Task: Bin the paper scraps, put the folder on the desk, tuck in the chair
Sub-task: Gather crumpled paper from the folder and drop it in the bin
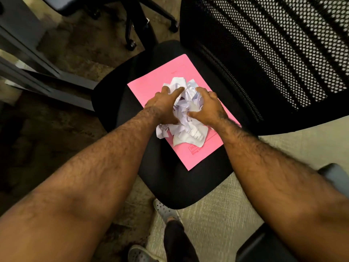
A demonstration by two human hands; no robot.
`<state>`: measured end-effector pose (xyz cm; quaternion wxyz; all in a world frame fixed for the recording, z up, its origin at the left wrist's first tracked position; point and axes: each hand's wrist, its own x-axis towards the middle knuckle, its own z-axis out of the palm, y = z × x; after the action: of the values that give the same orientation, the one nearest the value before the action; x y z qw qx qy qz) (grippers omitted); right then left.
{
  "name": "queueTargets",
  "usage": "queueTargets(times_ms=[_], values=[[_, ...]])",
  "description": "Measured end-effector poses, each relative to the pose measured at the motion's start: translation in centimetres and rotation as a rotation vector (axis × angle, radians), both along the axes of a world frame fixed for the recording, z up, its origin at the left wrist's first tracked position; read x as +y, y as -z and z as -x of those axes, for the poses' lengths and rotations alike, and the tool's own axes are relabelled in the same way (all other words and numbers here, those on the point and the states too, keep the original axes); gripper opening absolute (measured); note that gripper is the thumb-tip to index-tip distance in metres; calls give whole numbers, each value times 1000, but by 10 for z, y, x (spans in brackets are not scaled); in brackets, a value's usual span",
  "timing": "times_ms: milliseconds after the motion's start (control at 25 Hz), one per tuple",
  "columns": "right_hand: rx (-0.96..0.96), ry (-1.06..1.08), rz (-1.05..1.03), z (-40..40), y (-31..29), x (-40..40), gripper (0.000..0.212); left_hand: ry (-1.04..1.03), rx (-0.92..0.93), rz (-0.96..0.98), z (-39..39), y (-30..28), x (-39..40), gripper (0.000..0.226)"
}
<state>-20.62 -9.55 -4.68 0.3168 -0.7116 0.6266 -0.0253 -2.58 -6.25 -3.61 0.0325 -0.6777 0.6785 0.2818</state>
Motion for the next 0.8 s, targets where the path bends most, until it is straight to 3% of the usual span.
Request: queueTargets(times_ms=[160,320,560,800], values=[[-24,38,24,-2,-1,-4,76,-39,73,29,3,1,3,75],[58,-59,-6,-6,-2,-6,88,-72,98,80,6,6,4,54],[98,46,140,-11,-2,-8,43,-134,112,143,8,9,4,35],[87,118,180,-6,-19,-19,18,-204,216,146,8,-9,5,26]])
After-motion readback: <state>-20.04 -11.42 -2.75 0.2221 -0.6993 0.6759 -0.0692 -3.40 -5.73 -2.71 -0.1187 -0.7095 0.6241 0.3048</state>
